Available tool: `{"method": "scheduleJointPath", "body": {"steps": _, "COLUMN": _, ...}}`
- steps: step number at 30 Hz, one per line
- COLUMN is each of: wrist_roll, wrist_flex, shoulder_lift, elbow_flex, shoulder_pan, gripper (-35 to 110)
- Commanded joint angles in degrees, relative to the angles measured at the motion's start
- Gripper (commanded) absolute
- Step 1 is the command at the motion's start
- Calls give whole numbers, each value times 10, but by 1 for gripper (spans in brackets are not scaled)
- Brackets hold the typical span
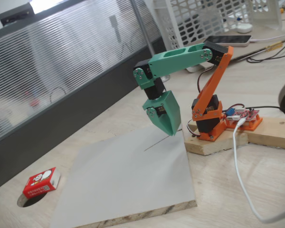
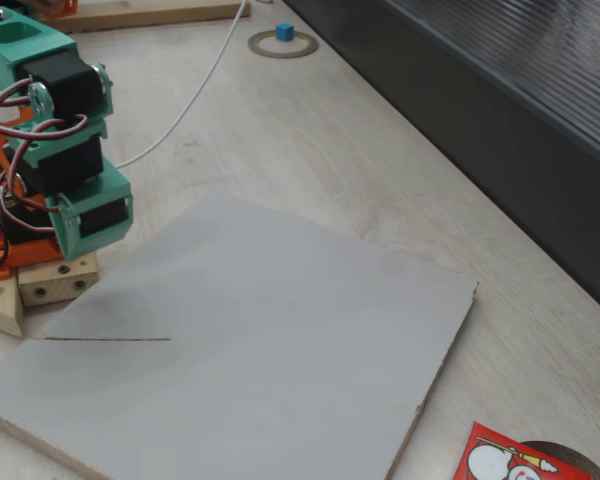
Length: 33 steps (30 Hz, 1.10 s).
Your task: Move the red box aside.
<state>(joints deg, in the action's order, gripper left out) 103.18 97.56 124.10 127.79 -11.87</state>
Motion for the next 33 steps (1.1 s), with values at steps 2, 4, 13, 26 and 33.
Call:
{"method": "scheduleJointPath", "body": {"steps": 2, "wrist_roll": 8, "wrist_flex": 7, "shoulder_lift": 8, "elbow_flex": -9, "shoulder_pan": -5, "gripper": 4}}
{"method": "scheduleJointPath", "body": {"steps": 4, "wrist_roll": 8, "wrist_flex": 7, "shoulder_lift": 10, "elbow_flex": -9, "shoulder_pan": -5, "gripper": 4}}
{"method": "scheduleJointPath", "body": {"steps": 13, "wrist_roll": 8, "wrist_flex": 0, "shoulder_lift": 20, "elbow_flex": 84, "shoulder_pan": -4, "gripper": 4}}
{"method": "scheduleJointPath", "body": {"steps": 26, "wrist_roll": 8, "wrist_flex": 0, "shoulder_lift": 49, "elbow_flex": 84, "shoulder_pan": -4, "gripper": 4}}
{"method": "scheduleJointPath", "body": {"steps": 33, "wrist_roll": 8, "wrist_flex": -1, "shoulder_lift": 50, "elbow_flex": 84, "shoulder_pan": -4, "gripper": 4}}
